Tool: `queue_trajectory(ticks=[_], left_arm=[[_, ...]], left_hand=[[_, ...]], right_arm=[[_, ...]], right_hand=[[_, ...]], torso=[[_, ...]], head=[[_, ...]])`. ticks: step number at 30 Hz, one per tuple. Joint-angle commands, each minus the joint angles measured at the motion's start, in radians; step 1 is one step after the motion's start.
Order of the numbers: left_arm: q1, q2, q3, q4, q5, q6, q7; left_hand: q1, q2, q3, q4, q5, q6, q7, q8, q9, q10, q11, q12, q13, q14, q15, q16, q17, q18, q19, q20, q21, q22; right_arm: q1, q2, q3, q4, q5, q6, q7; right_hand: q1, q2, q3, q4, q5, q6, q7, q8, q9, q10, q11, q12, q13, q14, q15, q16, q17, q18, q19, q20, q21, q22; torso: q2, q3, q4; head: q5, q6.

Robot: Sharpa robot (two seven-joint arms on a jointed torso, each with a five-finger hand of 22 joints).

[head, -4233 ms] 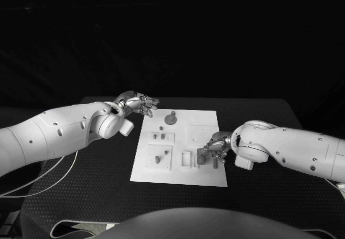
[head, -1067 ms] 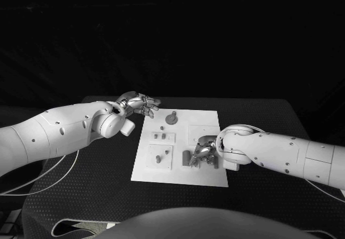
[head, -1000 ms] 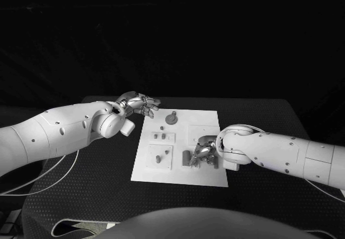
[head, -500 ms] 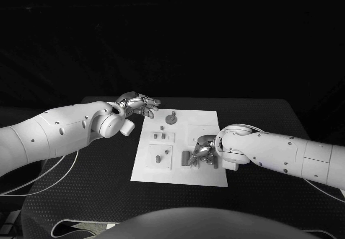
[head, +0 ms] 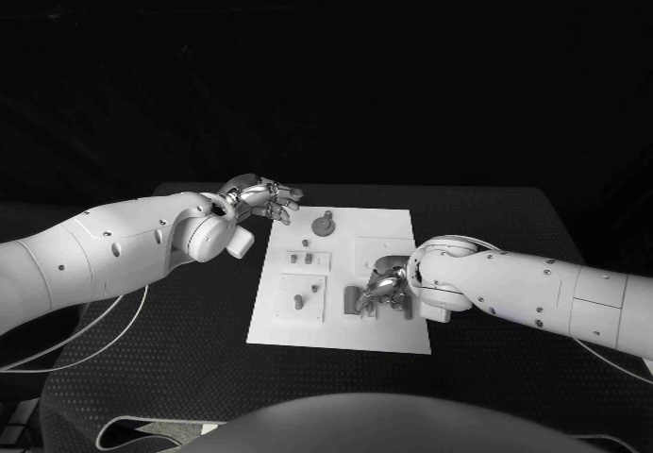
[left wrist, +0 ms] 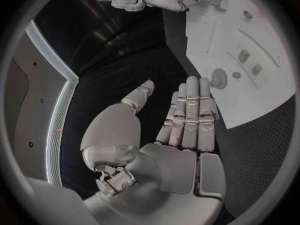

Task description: Assemble the parts on the task board

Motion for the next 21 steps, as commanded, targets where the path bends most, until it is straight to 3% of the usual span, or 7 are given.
queue_trajectory(ticks=[1,7,13,16,21], left_arm=[[0.001,0.002,0.001,0.002,0.005,0.013,0.006],[0.001,-0.001,0.0,0.002,0.005,0.012,0.007],[0.001,-0.004,0.0,0.003,0.005,0.011,0.007],[0.001,-0.004,0.0,0.004,0.005,0.013,0.007],[0.001,-0.005,0.0,0.006,0.005,0.019,0.007]], left_hand=[[-0.002,0.008,0.002,-0.005,-0.004,-0.006,0.005,0.007,-0.001,-0.005,0.0,-0.001,0.001,0.001,0.003,-0.004,0.001,0.007,-0.008,-0.001,-0.004,0.0],[-0.002,0.007,0.002,-0.005,-0.005,-0.006,0.005,0.007,-0.001,-0.005,0.0,-0.001,0.001,0.001,0.003,-0.005,0.002,0.007,-0.008,-0.001,-0.004,0.0],[-0.003,0.006,0.001,-0.005,-0.006,-0.005,0.005,0.008,-0.001,-0.005,0.0,0.0,0.001,0.001,0.003,-0.005,0.002,0.007,-0.008,-0.001,-0.004,0.0],[-0.004,0.006,0.001,-0.005,-0.006,-0.004,0.005,0.008,-0.001,-0.004,0.0,0.0,0.002,0.001,0.003,-0.006,0.003,0.007,-0.008,0.0,-0.004,0.0],[-0.005,0.006,0.001,-0.005,-0.006,-0.004,0.005,0.009,-0.001,-0.004,0.0,0.0,0.002,0.001,0.003,-0.006,0.003,0.006,-0.008,0.0,-0.004,0.0]], right_arm=[[-0.001,-0.005,0.0,0.003,-0.006,-0.028,0.021],[0.0,-0.051,0.002,0.046,0.021,-0.064,0.064],[0.03,-0.123,0.022,0.101,0.019,-0.078,0.052],[0.045,-0.155,0.024,0.115,0.007,-0.056,0.026],[0.049,-0.197,0.024,0.116,-0.032,-0.021,-0.017]], right_hand=[[-0.002,-0.005,0.001,0.005,-0.004,0.01,0.0,-0.003,0.001,0.007,0.0,0.007,-0.001,-0.004,-0.005,0.005,-0.001,0.015,0.008,0.002,-0.002,0.014],[0.003,-0.015,0.001,0.005,-0.004,-0.012,0.006,-0.015,-0.003,0.007,0.006,0.009,0.0,-0.012,-0.002,0.002,-0.014,0.015,0.007,0.001,-0.004,0.015],[0.004,-0.022,-0.002,0.02,-0.005,-0.029,0.013,-0.013,0.015,0.019,0.013,0.06,0.037,0.004,0.005,0.013,0.007,0.015,0.013,0.001,-0.003,0.016],[0.001,-0.023,-0.002,0.027,-0.005,-0.028,0.012,-0.009,0.022,0.023,0.012,0.069,0.044,0.007,0.004,0.014,0.009,0.015,0.015,0.001,-0.003,0.016],[-0.012,-0.021,-0.002,0.053,-0.004,-0.026,0.009,0.002,0.042,0.019,0.009,0.074,0.047,0.006,0.002,0.016,0.008,0.015,0.014,0.0,-0.004,0.017]], torso=[[0.0,-0.0002,0.0002],[0.0,0.0003,0.0004],[0.0,0.0001,-0.0017],[0.0,0.0001,-0.0018],[0.0,0.0004,-0.0006]], head=[[-0.001,0.0],[0.0,0.0],[-0.006,0.0],[-0.011,0.0],[-0.017,0.002]])
